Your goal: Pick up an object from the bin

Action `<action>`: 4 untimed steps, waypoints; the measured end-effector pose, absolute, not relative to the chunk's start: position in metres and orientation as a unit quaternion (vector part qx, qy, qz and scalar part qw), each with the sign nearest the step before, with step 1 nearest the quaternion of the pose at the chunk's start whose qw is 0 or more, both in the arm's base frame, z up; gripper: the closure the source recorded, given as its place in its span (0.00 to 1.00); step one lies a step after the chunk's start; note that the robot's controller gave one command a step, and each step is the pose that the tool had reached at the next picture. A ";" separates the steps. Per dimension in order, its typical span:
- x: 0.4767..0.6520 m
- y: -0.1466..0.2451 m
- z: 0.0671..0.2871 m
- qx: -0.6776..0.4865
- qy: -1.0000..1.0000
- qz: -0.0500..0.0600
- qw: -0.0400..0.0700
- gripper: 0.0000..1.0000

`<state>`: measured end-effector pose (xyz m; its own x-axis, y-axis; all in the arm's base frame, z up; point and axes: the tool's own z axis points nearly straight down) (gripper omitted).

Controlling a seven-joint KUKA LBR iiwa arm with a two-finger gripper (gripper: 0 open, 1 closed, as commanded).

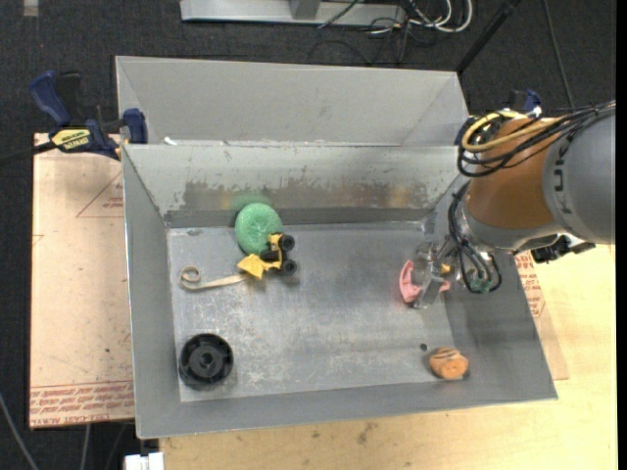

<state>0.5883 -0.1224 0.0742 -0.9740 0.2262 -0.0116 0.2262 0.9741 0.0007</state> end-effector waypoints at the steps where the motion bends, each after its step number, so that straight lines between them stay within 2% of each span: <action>1: 0.588 -0.122 0.074 0.114 0.993 0.000 0.006 1.00; 2: 0.590 -0.117 0.121 0.105 0.995 0.000 -0.001 1.00; 3: 0.587 -0.117 0.183 0.102 0.995 0.001 0.000 1.00; 4: 0.612 -0.119 0.182 0.100 0.995 -0.001 0.011 1.00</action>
Offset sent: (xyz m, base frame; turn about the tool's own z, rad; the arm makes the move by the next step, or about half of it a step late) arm 0.0088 0.0088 0.1015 -0.0401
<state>0.6125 -0.1191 0.1820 -0.9799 0.1981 -0.0225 0.1982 0.9802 0.0005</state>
